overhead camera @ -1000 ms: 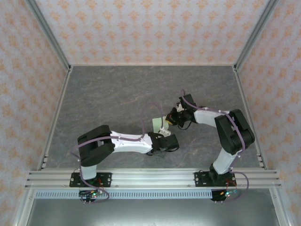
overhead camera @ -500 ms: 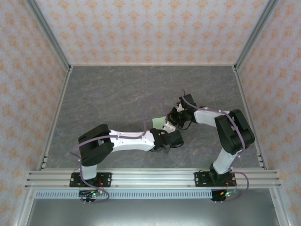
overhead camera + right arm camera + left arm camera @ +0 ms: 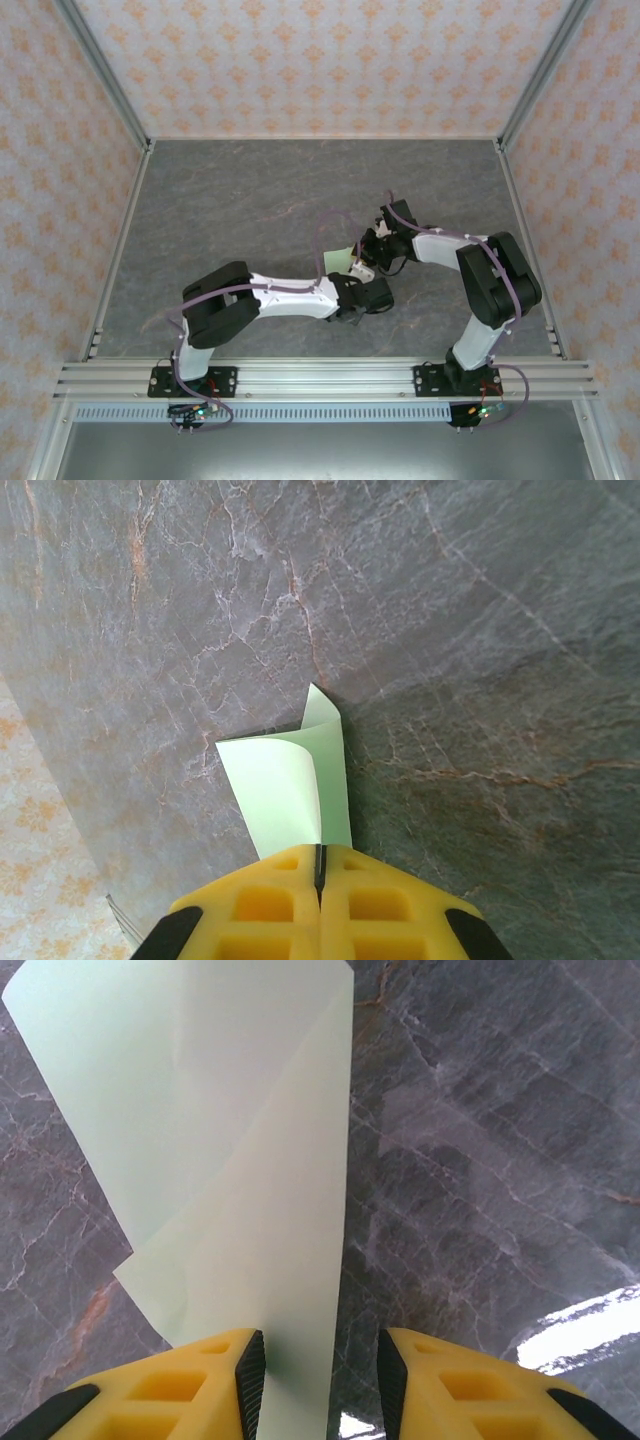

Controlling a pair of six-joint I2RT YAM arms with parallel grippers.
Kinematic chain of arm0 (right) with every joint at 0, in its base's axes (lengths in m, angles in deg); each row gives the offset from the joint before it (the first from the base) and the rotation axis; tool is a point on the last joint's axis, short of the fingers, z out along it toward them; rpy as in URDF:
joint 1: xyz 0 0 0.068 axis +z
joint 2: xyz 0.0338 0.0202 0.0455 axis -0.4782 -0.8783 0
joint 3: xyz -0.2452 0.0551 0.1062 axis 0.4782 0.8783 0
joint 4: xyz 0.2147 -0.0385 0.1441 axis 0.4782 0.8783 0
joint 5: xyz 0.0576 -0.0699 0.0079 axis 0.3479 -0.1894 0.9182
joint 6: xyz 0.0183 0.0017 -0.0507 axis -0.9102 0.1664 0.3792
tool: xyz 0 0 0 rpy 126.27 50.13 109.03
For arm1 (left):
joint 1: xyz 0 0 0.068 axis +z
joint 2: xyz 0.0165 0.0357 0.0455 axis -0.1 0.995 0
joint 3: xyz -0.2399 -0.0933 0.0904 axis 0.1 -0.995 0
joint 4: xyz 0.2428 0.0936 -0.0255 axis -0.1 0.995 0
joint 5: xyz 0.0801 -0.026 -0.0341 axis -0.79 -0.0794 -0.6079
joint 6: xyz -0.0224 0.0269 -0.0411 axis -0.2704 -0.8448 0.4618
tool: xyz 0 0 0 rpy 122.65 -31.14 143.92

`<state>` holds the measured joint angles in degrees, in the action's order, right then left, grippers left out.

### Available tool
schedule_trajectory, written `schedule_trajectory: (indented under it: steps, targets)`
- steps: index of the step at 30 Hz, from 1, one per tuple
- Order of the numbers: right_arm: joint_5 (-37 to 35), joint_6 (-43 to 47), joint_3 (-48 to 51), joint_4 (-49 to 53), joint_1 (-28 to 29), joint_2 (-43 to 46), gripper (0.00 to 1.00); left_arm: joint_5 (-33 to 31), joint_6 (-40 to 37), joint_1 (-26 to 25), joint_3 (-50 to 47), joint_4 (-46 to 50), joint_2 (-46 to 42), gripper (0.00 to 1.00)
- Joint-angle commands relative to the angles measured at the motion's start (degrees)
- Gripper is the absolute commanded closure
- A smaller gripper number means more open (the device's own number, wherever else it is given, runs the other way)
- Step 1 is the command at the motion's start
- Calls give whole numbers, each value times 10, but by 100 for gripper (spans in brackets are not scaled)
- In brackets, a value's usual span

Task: Fold a paper plane with a square sheet of paper (fold left side to right side)
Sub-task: Fold the wing for the fifth time at the center of the table.

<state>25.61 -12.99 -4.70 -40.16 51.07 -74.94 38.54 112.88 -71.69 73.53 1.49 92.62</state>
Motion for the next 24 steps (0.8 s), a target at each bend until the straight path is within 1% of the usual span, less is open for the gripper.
schedule_trajectory:
  steps: [1, 4, 10, 17, 21, 24]
  targets:
    - [-6, -1, -11, 7, 5, 2, 99, -39, -9, 10, 19, 19, 9, 62]
    - [-4, 0, -11, 8, 5, 0, 99, -39, -10, 13, 21, 17, 12, 66]
    - [-6, 0, -11, 8, 5, -2, 99, -32, -9, 13, 21, 13, 14, 78]
    - [-12, 4, -21, 15, 6, -6, 97, 0, -4, 13, 10, -10, 8, 83]
    - [-23, 10, -30, 25, 4, 9, 94, 16, 4, 19, -6, -25, -4, 88]
    - [-37, 15, -36, 37, -4, 40, 91, 32, 11, 28, -32, -50, -25, 91]
